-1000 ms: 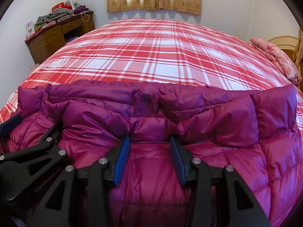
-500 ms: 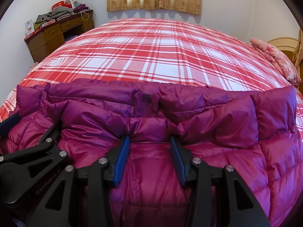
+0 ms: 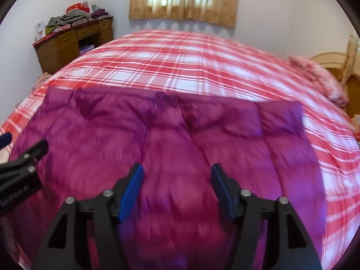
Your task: Fold large clothes
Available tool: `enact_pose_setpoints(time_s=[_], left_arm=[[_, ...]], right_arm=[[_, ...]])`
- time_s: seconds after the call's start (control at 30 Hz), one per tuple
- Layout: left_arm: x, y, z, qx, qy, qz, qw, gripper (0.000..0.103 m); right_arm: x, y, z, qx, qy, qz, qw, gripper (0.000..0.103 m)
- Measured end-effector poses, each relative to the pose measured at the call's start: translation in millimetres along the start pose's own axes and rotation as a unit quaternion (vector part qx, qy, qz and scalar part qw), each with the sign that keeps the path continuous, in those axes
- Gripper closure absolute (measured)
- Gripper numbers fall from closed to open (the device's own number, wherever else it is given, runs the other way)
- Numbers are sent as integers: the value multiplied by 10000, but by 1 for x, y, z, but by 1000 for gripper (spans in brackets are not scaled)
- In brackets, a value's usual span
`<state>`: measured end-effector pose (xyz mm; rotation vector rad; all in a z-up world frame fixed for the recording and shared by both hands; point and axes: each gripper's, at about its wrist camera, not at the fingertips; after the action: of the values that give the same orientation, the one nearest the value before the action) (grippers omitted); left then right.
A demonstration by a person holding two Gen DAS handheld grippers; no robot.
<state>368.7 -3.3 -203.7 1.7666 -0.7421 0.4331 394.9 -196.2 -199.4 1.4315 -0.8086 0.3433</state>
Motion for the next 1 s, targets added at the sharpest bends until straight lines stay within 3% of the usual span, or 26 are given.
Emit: enact_pose_setpoints(time_s=[0.13,0.5,0.73,0.87,1.0], left_arm=[[-23,-6,7,144,24,163,9998,11],[-24,-6,8,143,0,95,9999,11],[-63,34,-30,147,718,113,9973,11],[-90,27,-45,-383,1324,-128,9904,11],[-88,20,-36,-682,1294,-70,9892,12]], right_arm=[[-26,-2,-6,-273,327,266,9987,35],[-22,-14,-3,-242,284,99,9993,33],[-35,27,16,69,-35,233,9997,29],[-64,55,21,118,-35,360,9993,27],[-76,47,18,-59,195,442,9988,26]])
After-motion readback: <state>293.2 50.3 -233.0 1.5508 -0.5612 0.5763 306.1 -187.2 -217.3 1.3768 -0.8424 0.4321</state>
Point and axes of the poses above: each gripper's, at about its wrist camera, not at the fingertips, and y roughly against the way its jaws point, z to its right, x to its top, and after that the axes turned 15 degrees about -y, right-handed
